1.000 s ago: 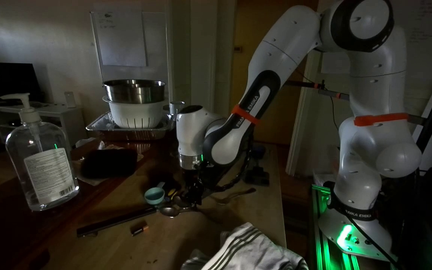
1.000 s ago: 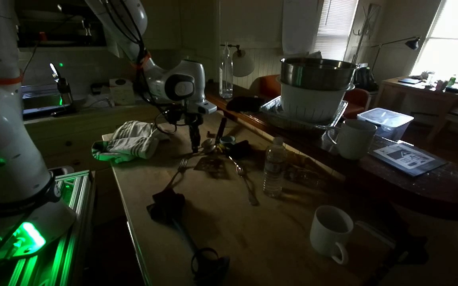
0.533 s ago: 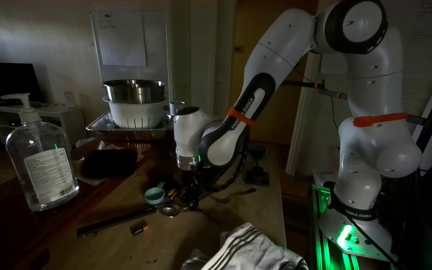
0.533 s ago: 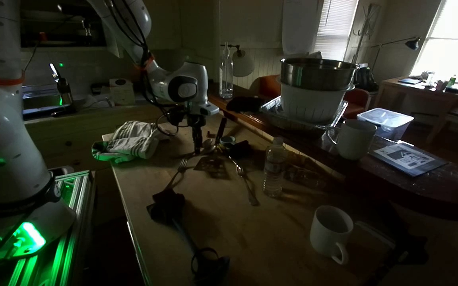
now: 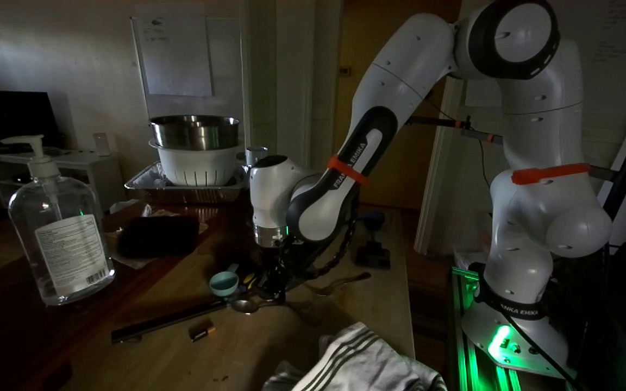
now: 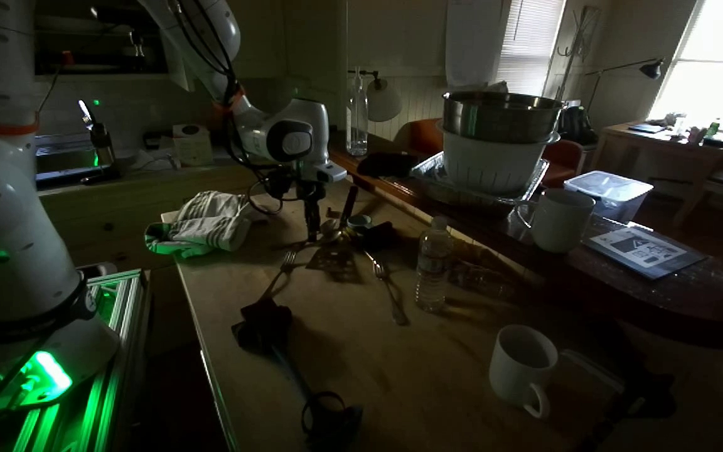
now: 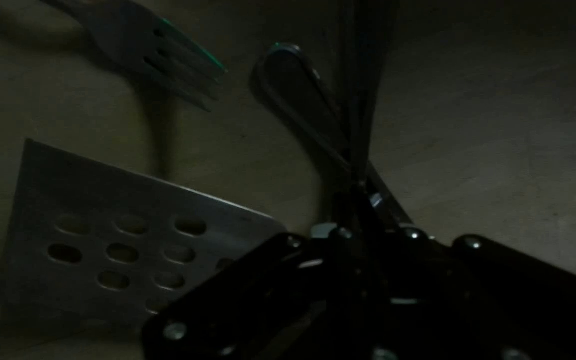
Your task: Put one spoon in the cup
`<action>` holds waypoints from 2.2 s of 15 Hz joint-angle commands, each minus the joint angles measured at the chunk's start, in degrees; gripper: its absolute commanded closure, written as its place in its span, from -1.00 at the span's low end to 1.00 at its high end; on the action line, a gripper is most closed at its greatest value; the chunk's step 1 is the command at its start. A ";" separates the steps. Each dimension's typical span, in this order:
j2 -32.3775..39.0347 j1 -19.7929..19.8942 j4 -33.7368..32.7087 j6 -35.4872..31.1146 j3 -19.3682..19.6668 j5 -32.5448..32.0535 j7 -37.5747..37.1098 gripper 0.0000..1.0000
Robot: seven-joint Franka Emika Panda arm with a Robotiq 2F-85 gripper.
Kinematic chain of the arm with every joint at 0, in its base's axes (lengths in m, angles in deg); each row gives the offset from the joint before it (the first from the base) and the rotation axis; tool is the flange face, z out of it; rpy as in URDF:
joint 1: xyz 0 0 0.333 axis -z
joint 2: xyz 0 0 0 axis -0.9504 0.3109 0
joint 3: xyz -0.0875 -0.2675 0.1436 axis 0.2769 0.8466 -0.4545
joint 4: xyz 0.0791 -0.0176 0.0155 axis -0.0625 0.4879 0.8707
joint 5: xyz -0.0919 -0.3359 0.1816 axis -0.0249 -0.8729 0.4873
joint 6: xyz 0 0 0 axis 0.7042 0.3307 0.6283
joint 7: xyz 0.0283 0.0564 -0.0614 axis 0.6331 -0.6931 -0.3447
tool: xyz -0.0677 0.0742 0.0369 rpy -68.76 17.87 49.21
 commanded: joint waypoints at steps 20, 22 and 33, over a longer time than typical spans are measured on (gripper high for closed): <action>1.50 0.39 1.35 -1.86 1.01 1.74 -0.24 0.59; 1.07 0.51 1.65 -1.85 1.31 1.65 -0.33 0.47; 0.46 1.09 2.77 -1.25 1.91 1.35 -0.22 0.40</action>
